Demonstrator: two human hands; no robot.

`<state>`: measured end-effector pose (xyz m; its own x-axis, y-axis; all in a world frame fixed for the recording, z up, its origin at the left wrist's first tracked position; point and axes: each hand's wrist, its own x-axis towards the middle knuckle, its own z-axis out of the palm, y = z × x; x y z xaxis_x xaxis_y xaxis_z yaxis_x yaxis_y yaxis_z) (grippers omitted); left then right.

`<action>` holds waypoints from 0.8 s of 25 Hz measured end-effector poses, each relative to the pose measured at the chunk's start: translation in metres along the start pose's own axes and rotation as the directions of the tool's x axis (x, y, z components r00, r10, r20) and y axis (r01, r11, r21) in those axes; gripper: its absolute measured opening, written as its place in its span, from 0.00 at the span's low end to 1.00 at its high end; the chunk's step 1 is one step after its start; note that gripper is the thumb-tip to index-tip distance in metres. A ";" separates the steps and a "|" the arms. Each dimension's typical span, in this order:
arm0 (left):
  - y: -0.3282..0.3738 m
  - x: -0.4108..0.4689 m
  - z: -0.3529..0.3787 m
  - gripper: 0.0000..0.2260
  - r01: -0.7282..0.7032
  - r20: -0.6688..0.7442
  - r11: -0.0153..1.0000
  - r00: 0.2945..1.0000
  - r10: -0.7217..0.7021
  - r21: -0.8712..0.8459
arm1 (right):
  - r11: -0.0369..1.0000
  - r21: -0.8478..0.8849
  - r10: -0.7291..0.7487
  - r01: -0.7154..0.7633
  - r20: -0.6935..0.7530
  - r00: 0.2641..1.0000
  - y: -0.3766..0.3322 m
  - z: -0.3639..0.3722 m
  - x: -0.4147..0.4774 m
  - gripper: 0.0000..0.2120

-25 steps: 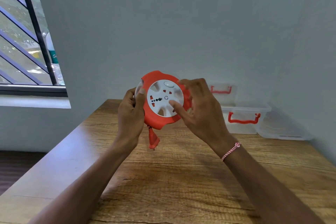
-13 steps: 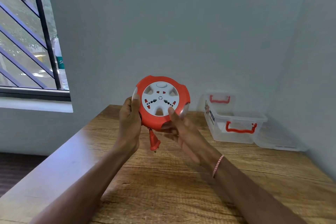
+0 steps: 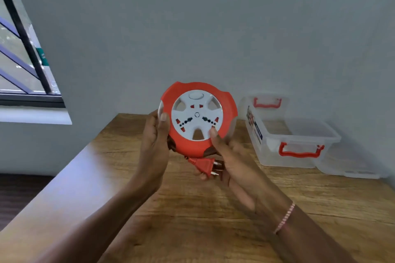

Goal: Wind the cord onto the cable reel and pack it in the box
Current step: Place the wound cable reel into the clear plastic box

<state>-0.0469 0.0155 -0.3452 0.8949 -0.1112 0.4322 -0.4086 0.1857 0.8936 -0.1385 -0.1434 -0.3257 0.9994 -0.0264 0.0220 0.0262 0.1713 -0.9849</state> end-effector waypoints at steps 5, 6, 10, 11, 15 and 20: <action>0.020 0.030 0.022 0.14 0.151 0.140 0.987 0.978 -0.157 0.056 | 0.995 -0.044 -0.095 0.087 -0.234 0.968 -0.026 -0.010 0.005 0.24; 0.034 0.040 0.028 0.14 0.195 0.175 0.978 0.963 -0.204 0.069 | 0.997 -0.011 -0.072 0.072 -0.283 0.956 -0.040 -0.011 0.005 0.26; 0.091 0.076 0.055 0.12 0.300 0.263 0.945 0.909 -0.324 0.128 | 0.999 0.008 0.037 -0.037 -0.428 0.903 -0.102 -0.027 0.000 0.23; 0.105 0.086 0.062 0.12 0.328 0.286 0.934 0.889 -0.357 0.145 | 0.998 0.031 0.058 -0.050 -0.464 0.884 -0.120 -0.031 -0.002 0.24; 0.151 0.111 0.089 0.16 0.367 0.331 0.903 0.843 -0.424 0.223 | 0.992 0.065 0.124 -0.106 -0.546 0.829 -0.174 -0.039 -0.012 0.28; 0.174 0.133 0.112 0.16 0.378 0.382 0.883 0.799 -0.464 0.279 | 0.978 0.124 0.207 -0.166 -0.583 0.785 -0.210 -0.049 -0.013 0.30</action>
<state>-0.0189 -0.0767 -0.1186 0.8360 -0.5483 -0.0226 -0.0720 -0.1504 0.9860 -0.1581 -0.2273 -0.1276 0.7774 -0.5599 -0.2866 -0.1371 0.2938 -0.9460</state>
